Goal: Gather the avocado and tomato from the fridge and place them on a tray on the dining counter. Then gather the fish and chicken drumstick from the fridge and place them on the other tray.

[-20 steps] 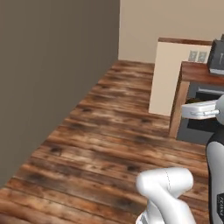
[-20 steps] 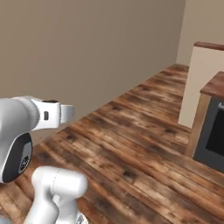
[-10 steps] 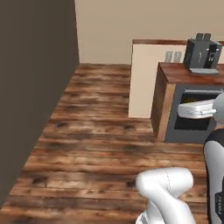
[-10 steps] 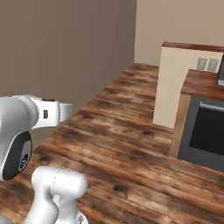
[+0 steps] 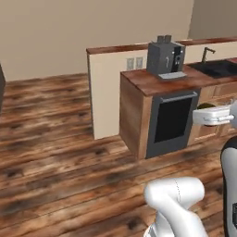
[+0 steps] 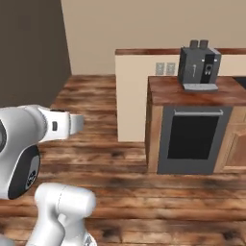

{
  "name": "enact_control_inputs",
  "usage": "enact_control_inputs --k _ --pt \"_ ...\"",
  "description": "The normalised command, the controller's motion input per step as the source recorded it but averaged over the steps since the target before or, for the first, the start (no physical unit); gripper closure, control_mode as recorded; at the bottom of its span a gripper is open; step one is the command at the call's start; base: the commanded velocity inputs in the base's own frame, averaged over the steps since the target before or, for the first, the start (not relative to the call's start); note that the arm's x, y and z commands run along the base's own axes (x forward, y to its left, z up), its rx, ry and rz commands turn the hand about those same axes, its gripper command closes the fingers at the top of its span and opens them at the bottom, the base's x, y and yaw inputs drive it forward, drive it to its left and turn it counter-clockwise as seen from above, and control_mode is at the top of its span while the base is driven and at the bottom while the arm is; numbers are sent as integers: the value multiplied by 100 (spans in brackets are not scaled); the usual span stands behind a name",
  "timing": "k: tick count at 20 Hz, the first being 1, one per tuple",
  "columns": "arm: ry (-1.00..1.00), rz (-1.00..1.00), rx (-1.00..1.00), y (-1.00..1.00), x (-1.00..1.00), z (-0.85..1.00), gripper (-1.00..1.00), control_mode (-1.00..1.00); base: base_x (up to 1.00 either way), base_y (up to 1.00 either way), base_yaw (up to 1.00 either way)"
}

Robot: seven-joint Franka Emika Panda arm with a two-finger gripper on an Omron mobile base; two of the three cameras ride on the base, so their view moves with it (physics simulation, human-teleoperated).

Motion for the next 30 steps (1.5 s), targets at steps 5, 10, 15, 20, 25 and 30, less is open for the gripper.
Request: enact_control_inputs --k 5,10,15,20,25,30 --pt "0 0 0 0 0 0 100 100 100 100 -54" --pt "0 0 0 0 0 0 100 100 100 100 -47" --pt "0 0 0 0 0 0 100 100 99 100 -16" --pt "0 0 0 0 0 0 100 100 95 100 -3" --pt "0 0 0 0 0 0 100 100 99 100 -12" --pt "0 0 0 0 0 0 100 100 12 100 -17"
